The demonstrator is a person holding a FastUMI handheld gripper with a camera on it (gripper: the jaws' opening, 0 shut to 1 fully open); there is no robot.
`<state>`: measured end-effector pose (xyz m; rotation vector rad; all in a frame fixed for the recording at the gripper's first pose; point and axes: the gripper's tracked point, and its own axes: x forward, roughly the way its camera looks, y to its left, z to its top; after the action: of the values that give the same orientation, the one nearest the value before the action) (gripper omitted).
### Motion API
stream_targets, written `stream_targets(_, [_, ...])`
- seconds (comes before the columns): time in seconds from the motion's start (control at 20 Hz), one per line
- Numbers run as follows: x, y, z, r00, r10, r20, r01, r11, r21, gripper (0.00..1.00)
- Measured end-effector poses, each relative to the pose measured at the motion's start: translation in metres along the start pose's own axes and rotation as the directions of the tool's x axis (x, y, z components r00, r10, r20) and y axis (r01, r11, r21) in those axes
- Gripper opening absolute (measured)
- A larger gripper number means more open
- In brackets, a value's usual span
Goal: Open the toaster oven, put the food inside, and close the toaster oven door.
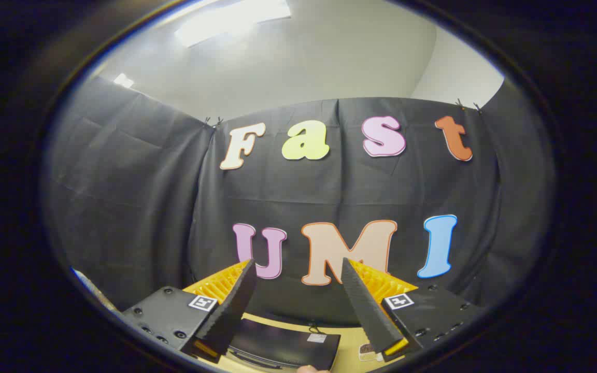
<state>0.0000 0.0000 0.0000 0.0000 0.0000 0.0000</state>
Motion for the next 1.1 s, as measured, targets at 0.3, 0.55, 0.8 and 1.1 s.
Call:
stream_targets(0.3, [0.002,-0.004,-0.012,1.000,-0.014,-0.025,0.014,1.000,-0.011,1.00])
stream_targets(0.55, [0.001,-0.004,-0.022,0.998,-0.013,-0.058,0.013,1.000,0.005,1.00])
stream_targets(0.8, [0.004,0.006,-0.030,0.997,0.005,-0.075,-0.005,1.000,0.006,1.00])
stream_targets(1.1, [0.014,0.030,-0.074,0.989,0.050,-0.137,-0.049,0.999,0.012,1.00])
